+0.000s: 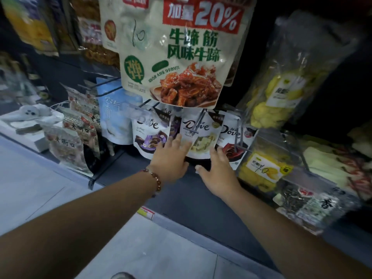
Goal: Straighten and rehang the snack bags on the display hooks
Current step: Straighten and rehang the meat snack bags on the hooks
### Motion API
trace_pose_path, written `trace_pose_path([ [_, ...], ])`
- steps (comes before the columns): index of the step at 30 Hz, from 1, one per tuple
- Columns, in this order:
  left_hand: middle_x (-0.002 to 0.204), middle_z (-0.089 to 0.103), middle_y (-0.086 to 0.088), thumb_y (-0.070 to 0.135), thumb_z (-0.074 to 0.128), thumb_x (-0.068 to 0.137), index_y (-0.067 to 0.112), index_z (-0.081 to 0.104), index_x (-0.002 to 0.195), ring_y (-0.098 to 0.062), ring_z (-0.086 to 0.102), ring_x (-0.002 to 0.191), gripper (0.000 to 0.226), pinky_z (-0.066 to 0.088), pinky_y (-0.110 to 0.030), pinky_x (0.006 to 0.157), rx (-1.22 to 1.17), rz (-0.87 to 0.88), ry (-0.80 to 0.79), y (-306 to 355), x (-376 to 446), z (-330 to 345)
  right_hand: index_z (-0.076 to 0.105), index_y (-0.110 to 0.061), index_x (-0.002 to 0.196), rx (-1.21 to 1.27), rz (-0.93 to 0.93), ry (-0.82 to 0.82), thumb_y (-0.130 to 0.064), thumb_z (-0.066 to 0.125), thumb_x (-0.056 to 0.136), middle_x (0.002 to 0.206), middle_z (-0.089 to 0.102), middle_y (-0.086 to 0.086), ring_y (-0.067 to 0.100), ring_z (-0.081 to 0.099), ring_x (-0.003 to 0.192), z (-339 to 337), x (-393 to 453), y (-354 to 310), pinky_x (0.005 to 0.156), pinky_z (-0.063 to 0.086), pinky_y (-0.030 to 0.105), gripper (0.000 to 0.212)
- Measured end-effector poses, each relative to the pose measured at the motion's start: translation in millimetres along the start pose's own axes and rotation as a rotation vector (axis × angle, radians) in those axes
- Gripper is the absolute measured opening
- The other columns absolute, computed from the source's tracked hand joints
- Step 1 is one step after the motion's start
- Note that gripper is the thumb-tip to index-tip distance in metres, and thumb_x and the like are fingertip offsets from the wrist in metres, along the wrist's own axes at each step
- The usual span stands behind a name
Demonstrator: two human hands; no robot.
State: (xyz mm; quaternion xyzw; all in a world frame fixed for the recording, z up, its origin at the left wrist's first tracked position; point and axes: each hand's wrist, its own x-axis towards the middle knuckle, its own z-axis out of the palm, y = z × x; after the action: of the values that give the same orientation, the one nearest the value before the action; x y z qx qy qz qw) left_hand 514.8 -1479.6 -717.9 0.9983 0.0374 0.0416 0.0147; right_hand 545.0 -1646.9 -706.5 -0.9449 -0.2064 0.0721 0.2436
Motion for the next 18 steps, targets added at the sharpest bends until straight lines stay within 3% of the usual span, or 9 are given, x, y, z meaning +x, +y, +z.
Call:
trace_pose_path([
  [3,0.163,-0.003,-0.012,0.054,0.038,0.097,0.026,0.005,0.156,-0.034,0.003,0.149,0.073,0.011,-0.054,0.118,0.149,-0.012,-0.033,-7,-43,-8,0.006,-0.023,0.156,-0.219,-0.115,-0.073,-0.053,0.042,0.098,0.164,-0.003,0.006,0.029,-0.003,0.150,-8,-31,-12,0.121,0.008,0.044,0.075],
  [9,0.163,-0.003,-0.012,0.053,0.043,0.095,0.029,0.005,0.156,-0.034,0.005,0.149,0.076,0.014,-0.050,0.119,0.151,-0.217,-0.139,-35,-125,-20,0.001,-0.024,0.157,-0.246,-0.311,-0.139,-0.055,0.035,0.099,0.164,-0.008,0.005,0.028,-0.009,0.150,-5,-56,-56,0.121,0.001,0.045,0.074],
  [18,0.163,-0.004,-0.013,0.054,0.044,0.095,0.026,-0.002,0.156,-0.035,0.008,0.149,0.080,0.018,-0.051,0.118,0.226,-0.138,-0.009,-90,-74,-1,-0.001,-0.028,0.156,-0.273,-0.346,-0.117,-0.056,0.039,0.098,0.164,-0.010,0.000,0.028,-0.007,0.150,32,-24,-100,0.120,0.001,0.044,0.076],
])
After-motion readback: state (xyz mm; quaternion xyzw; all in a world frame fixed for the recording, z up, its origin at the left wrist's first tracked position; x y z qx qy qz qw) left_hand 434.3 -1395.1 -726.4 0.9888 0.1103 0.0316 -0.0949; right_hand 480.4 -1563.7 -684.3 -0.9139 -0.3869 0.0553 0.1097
